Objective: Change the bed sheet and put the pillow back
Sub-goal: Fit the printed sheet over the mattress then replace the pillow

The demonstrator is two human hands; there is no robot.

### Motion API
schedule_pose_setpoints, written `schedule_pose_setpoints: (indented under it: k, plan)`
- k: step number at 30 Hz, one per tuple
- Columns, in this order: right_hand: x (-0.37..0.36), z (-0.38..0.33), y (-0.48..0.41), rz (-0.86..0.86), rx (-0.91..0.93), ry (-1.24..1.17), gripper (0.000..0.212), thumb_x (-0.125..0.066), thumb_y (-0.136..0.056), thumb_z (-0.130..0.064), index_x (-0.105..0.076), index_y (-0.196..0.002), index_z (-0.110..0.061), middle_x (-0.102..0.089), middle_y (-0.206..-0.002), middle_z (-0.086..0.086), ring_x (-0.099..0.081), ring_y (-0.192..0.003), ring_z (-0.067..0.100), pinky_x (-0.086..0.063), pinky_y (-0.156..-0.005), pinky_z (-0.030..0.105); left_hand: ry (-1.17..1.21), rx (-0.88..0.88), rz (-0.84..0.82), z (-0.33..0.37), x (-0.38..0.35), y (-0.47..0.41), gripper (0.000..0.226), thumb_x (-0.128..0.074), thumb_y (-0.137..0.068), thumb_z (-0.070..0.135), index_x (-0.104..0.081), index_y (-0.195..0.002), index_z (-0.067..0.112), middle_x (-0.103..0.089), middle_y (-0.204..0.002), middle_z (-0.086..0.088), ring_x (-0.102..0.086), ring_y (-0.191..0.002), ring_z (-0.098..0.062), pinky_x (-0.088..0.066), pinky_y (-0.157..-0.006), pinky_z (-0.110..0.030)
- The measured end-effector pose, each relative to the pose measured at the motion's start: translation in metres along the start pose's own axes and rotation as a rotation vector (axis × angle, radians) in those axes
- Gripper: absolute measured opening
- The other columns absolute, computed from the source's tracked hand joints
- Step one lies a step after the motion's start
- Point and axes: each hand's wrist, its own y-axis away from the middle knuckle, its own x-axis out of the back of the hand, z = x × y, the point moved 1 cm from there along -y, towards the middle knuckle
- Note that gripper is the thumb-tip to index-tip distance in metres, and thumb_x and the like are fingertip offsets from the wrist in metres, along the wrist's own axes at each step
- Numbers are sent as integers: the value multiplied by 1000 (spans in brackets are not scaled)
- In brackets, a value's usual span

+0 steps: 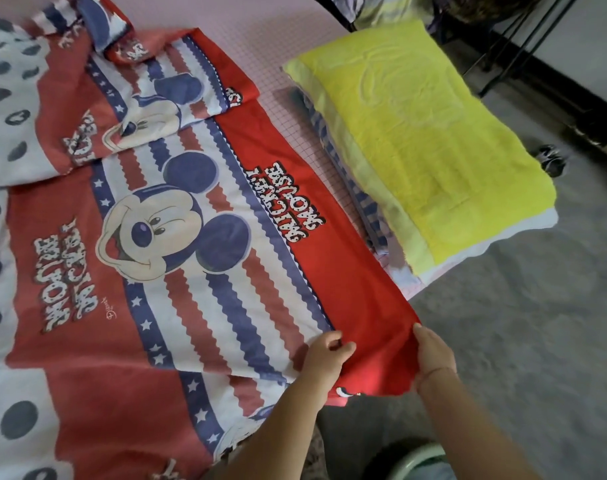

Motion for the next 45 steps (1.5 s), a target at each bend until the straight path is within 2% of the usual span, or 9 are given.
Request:
schedule_pose_setpoints:
  k: [5,12,18,22,27,31,34,39,45]
  plan:
    - [11,-7,-13,110,81,69,28,-63,-90,-20,-67,-112,-4,-66,-106,9,-61,-104,23,-42,-84,30,-169,-20,256,-14,23,2,34,-61,-92,26,-60,-123,12,-64,-121,-2,-59,-114,-20,-45,-95,-30]
    - [-25,12,10,-106,87,14,6,-62,-92,-12,-64,-90,-7,-60,-76,7,-56,-67,16,-48,-58,21,-164,-47,358,-18,33,-2,38,-63,-91,28,-59,-123,10,-64,-124,-8,-58,-115,-22,-46,-100,-40]
    - [-58,28,30,-369,-43,-57,9,-57,-96,-18,-63,-95,-12,-67,-97,8,-63,-90,21,-50,-85,33,-245,-52,416,-19,29,-8,41,-64,-88,41,-61,-120,16,-66,-118,0,-59,-111,-18,-45,-93,-29]
    - [-57,38,18,-393,-84,21,16,-53,-97,-31,-61,-107,-21,-67,-108,-1,-59,-104,16,-37,-97,36,-176,-40,491,-17,21,-17,42,-71,-81,40,-60,-113,15,-61,-102,4,-61,-102,-19,-42,-77,-25]
    - [-29,53,0,-284,-39,86,17,-54,-96,-29,-62,-108,-20,-64,-114,3,-57,-101,13,-38,-84,31,-137,-49,593,-24,6,-30,62,-77,-70,56,-55,-110,14,-58,-107,0,-58,-96,-21,-52,-79,-35]
    - [-11,65,-10,-299,-77,132,29,-49,-97,-36,-61,-117,-20,-64,-117,-4,-55,-106,10,-28,-93,35,-189,-47,676,-27,-3,-37,76,-82,-59,60,-52,-110,12,-56,-110,-5,-57,-99,-26,-53,-82,-42]
    - [-12,72,-11,-361,-100,100,29,-48,-98,-36,-64,-114,-19,-67,-113,-5,-59,-102,6,-38,-90,32,-253,-20,735,-27,-7,-41,78,-80,-60,61,-53,-114,11,-57,-115,-7,-59,-102,-28,-53,-82,-42]
    - [-27,70,0,-416,-110,17,30,-48,-97,-36,-66,-106,-13,-70,-105,2,-64,-98,16,-48,-85,29,-326,-6,732,-25,-11,-42,58,-71,-78,45,-54,-118,7,-58,-121,-12,-57,-109,-31,-50,-88,-42]
    - [-60,45,21,-525,-89,60,37,-51,-95,-37,-63,-118,-10,-68,-114,1,-62,-106,13,-44,-97,33,-142,-117,667,-13,16,-10,17,-54,-93,13,-58,-100,-2,-59,-88,-9,-50,-78,-22,-29,-61,-23]
